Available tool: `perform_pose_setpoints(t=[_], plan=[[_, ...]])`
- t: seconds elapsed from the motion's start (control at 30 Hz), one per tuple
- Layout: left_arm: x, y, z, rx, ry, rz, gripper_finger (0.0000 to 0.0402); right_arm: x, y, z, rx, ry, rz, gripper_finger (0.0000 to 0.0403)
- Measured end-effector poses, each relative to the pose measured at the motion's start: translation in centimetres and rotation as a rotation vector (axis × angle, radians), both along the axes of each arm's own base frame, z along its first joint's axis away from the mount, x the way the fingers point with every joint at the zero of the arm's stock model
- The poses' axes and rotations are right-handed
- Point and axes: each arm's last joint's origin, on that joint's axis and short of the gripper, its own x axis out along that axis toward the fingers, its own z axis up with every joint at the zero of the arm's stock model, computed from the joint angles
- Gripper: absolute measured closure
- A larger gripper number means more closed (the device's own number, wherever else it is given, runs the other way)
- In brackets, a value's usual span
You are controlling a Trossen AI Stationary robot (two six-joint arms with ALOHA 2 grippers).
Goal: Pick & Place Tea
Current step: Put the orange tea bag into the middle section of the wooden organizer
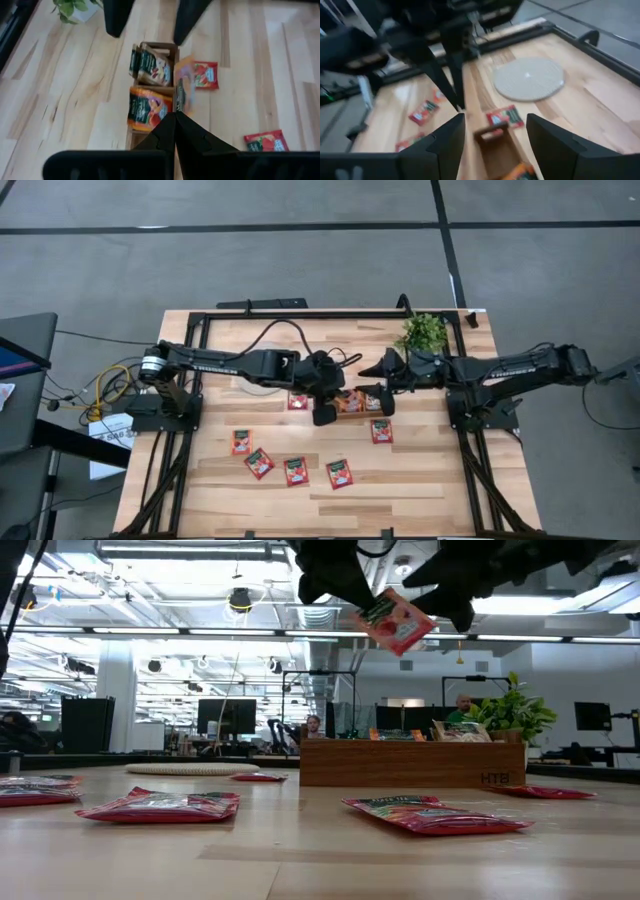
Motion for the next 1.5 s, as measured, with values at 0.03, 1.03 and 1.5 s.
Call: perform_pose_setpoints(t=[0.03, 1.03, 1.5], plan=[[0.0, 0.0, 0.0, 0.002, 0.003, -0.002, 0.0402, 0.2, -0.1, 0.1, -0.011, 0.021, 0.001, 0.0201], [0.6, 0.6, -0.5, 0.020, -0.010, 0.005, 0.0401, 2.6, -0.5, -0.5, 0.022, 0.086, 0.116, 0.0229], [1.0, 0.8, -0.9, 0.013, -0.012, 0.001, 0.0401, 2.6, -0.7, -0.5, 0.025, 0.095, 0.108, 0.0288]])
